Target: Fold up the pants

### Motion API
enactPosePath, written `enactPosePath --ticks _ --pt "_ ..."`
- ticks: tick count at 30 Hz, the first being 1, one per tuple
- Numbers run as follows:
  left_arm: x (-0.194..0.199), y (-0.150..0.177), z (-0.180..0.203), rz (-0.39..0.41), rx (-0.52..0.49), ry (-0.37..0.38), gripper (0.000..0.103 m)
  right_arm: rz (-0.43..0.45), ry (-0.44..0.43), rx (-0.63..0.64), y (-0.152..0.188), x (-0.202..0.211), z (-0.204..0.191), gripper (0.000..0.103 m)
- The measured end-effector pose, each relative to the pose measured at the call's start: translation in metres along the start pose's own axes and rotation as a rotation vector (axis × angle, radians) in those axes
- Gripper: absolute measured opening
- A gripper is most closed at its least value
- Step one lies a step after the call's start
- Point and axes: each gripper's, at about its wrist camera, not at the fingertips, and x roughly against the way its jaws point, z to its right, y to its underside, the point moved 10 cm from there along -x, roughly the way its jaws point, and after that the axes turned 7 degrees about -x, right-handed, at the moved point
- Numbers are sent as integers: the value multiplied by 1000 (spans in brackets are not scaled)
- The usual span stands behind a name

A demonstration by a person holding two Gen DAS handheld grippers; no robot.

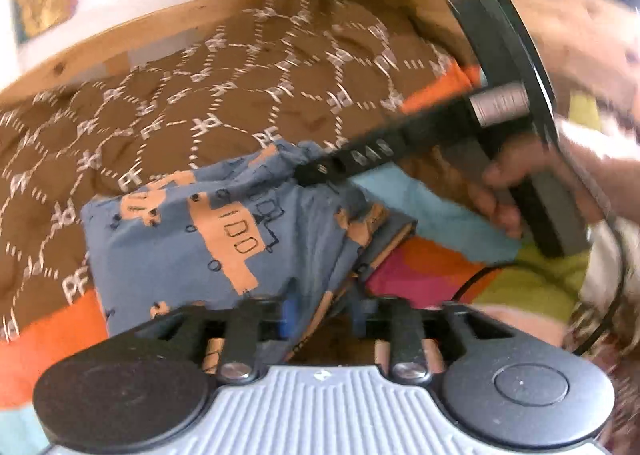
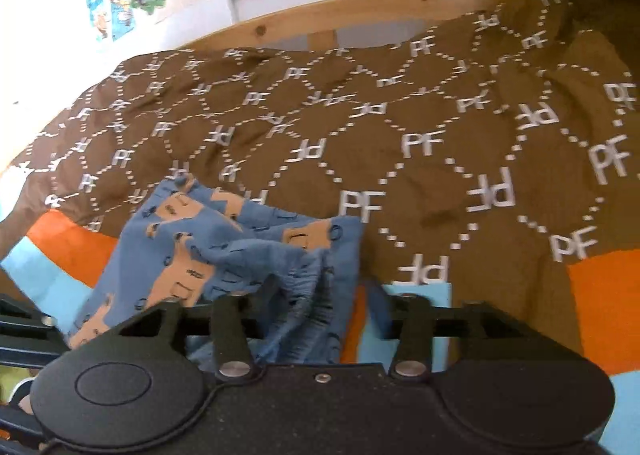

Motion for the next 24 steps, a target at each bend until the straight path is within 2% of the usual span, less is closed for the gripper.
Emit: enactPosePath --ticks 1,2,4,5,6,7,9,11,13,15,18,24 --pt "6 -2 -5 16 42 -7 61 10 20 6 0 4 2 76" --pt "14 -4 -11 31 94 -15 65 20 36 9 0 8 3 81" --pt "26 -5 -25 52 189 -36 80 51 74 8 -1 20 6 90" --pt "30 -5 -35 59 236 -69 86 68 85 0 -3 25 7 96" --pt "32 -4 -46 58 284 -118 96 89 90 -15 -5 29 8 98" --pt "34 -1 -56 53 327 -163 99 109 84 -33 -7 33 7 99" --pt "31 7 -76 26 406 -229 99 126 72 -63 -11 36 6 100" --pt "24 19 -93 -37 457 -312 99 122 83 -100 -10 36 6 101" --pt "17 32 -104 -101 490 -356 99 92 76 -127 -4 33 4 101" --pt "9 45 -109 -145 516 -364 99 51 82 -127 4 28 0 101" --pt "6 62 -108 -179 540 -374 102 -30 164 -55 23 20 -1 101" --pt "10 76 -108 -154 635 -343 103 -8 225 -47 37 44 8 102"
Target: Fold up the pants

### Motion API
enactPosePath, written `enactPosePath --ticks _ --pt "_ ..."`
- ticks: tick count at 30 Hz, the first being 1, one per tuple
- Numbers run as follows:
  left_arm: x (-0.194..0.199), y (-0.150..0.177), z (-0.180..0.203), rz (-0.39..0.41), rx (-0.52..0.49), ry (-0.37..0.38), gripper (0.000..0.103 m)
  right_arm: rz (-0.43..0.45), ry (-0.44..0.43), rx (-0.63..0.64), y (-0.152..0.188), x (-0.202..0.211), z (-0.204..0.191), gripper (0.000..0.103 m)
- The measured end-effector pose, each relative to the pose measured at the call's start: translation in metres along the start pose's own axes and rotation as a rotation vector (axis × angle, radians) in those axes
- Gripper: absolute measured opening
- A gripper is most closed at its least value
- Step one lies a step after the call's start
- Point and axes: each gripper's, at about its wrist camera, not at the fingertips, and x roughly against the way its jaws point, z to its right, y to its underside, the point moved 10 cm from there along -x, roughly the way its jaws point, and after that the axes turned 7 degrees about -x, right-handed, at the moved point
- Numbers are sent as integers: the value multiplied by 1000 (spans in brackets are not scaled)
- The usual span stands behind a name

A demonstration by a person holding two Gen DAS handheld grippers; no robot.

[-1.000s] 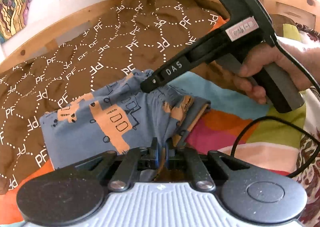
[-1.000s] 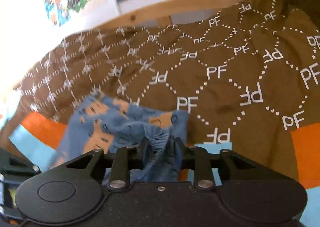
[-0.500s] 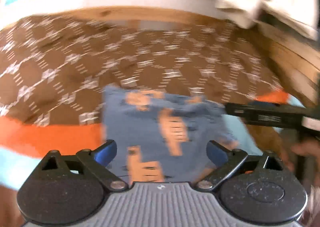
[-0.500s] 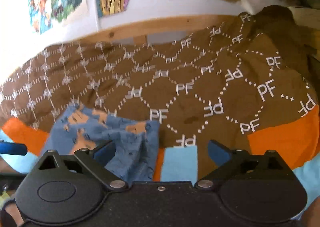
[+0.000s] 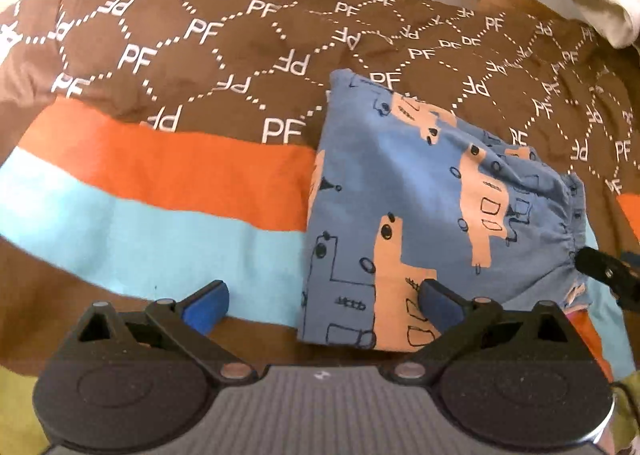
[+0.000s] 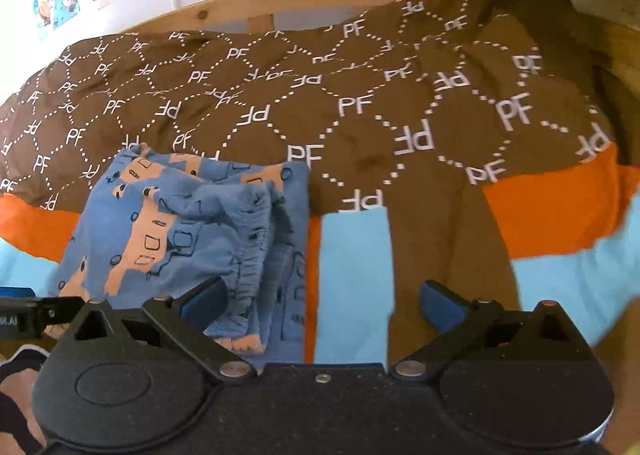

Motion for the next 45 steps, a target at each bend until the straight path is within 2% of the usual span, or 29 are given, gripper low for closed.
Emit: enactPosePath --ticks 5,11,15,18,23,28,33,38,42,45 --pt "7 4 -1 -5 6 -14 103 78 36 18 -3 20 8 102" --pt "17 7 -8 -43 55 -45 103 211 9 8 -1 40 -1 102" --pt "19 11 -9 -62 80 -80 103 239 46 100 9 45 -18 102" --pt "22 12 -6 -64 60 -103 103 248 33 169 15 51 -32 102" --pt "31 2 -2 -39 1 -114 103 279 23 222 17 60 -42 102" --pt "39 -25 -10 33 -15 -141 103 299 18 150 9 57 -36 102" --pt "32 -59 -4 77 -127 -145 103 316 26 63 3 54 -25 102" --pt "20 -81 16 101 -244 -93 103 328 28 10 -5 47 -20 102" --pt "7 -94 32 129 -306 -57 103 312 42 6 -8 35 -21 102" --pt "-4 -103 40 165 -367 -92 103 253 67 9 -3 23 -19 102"
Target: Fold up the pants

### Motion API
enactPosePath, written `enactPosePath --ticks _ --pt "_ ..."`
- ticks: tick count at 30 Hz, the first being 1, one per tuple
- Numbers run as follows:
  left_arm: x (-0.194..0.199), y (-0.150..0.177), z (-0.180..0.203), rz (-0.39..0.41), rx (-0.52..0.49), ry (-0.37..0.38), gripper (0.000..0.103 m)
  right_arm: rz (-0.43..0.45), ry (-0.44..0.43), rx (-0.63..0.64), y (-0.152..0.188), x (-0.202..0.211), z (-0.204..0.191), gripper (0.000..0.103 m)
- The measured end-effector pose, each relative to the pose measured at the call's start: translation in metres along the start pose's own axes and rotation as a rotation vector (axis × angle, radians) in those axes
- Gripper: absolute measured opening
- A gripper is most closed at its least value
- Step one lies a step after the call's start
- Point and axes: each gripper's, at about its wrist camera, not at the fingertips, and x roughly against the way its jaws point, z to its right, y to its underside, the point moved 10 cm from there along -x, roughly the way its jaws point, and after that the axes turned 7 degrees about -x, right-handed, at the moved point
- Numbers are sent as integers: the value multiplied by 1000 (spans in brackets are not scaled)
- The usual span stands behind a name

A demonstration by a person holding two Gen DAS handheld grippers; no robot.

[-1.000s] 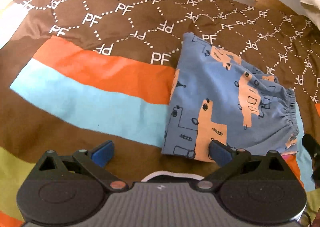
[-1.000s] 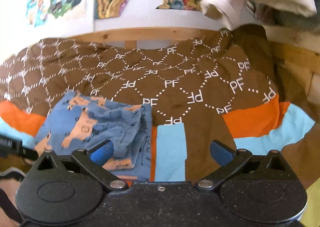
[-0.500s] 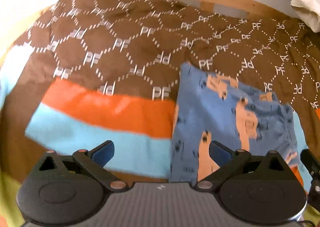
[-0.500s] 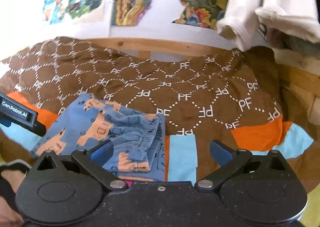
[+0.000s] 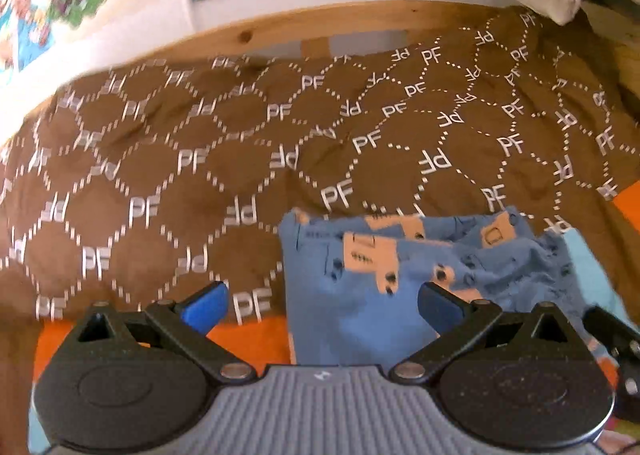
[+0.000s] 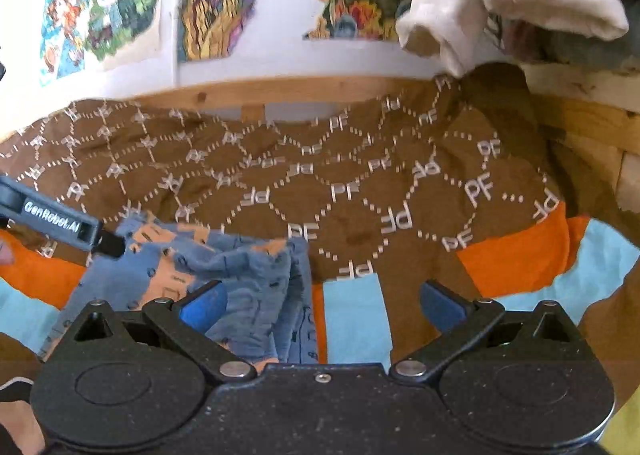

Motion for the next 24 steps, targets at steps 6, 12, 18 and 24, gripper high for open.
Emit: enactPosePath --ticks 6,12,18,24 --pt "-38 11 6 -66 -55 -16 103 -122 35 -7 19 -10 9 102" --pt "-46 13 -7 -77 -64 1 103 -99 69 -38 14 1 17 102" --pt "-44 -11 -13 -7 -56 29 103 -48 22 -23 -15 -5 18 102" --pt "-68 -16 -15 -25 -108 -3 103 -113 -99 135 -34 -49 -16 102"
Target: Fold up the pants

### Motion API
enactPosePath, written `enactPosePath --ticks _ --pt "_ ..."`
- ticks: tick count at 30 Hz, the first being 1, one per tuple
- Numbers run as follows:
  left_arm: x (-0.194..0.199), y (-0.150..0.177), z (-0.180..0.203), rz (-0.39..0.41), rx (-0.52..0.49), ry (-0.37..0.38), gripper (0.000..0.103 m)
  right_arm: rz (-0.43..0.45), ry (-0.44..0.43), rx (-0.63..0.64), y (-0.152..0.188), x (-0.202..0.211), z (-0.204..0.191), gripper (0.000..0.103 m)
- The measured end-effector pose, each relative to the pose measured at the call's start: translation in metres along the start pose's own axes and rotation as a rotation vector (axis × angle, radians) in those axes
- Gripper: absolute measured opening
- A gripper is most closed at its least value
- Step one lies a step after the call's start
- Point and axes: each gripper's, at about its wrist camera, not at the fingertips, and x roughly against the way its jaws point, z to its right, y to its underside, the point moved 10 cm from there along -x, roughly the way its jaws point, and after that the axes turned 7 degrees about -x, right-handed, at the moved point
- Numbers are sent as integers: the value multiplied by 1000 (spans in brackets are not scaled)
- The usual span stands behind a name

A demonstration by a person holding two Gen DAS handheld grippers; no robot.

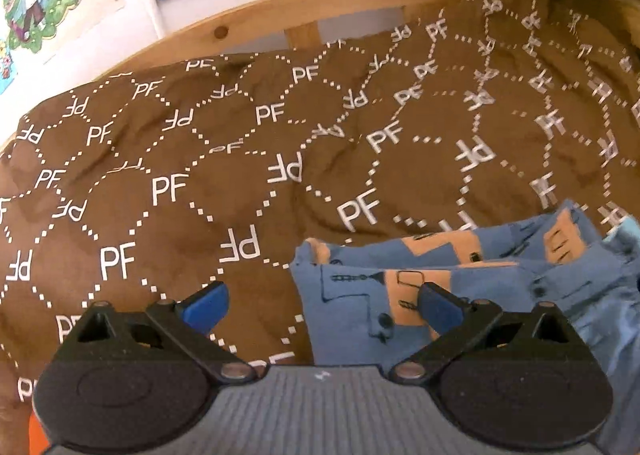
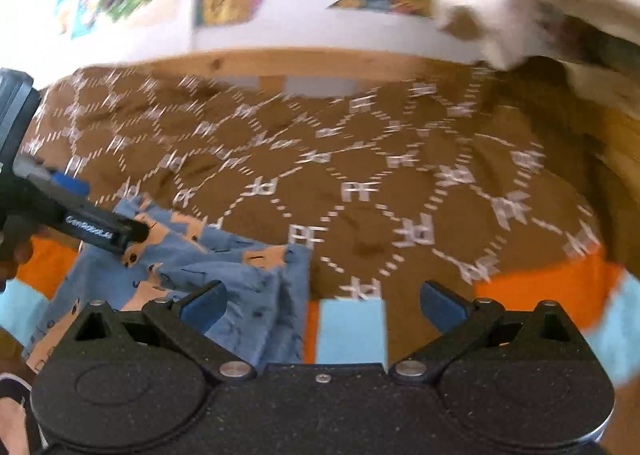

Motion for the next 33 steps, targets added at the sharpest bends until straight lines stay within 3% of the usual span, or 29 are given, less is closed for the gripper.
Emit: enactPosePath --ticks 3,8,11,14,17,33 --pt "-9 2 -1 -3 -18 -1 103 -15 -46 48 -6 -19 -15 102" --pt "-14 1 -2 2 -38 19 103 -49 18 125 8 -45 -8 102" --pt "-18 2 -5 -23 6 32 103 -50 18 -10 10 -47 20 102" --pt "-18 4 -8 -55 73 43 103 -39 -14 -80 8 -44 30 102" --pt "-16 4 -9 -76 107 36 103 -14 -17 -68 7 -34 24 102" --pt "4 16 0 -89 152 3 103 -62 -182 -46 8 -4 -16 102"
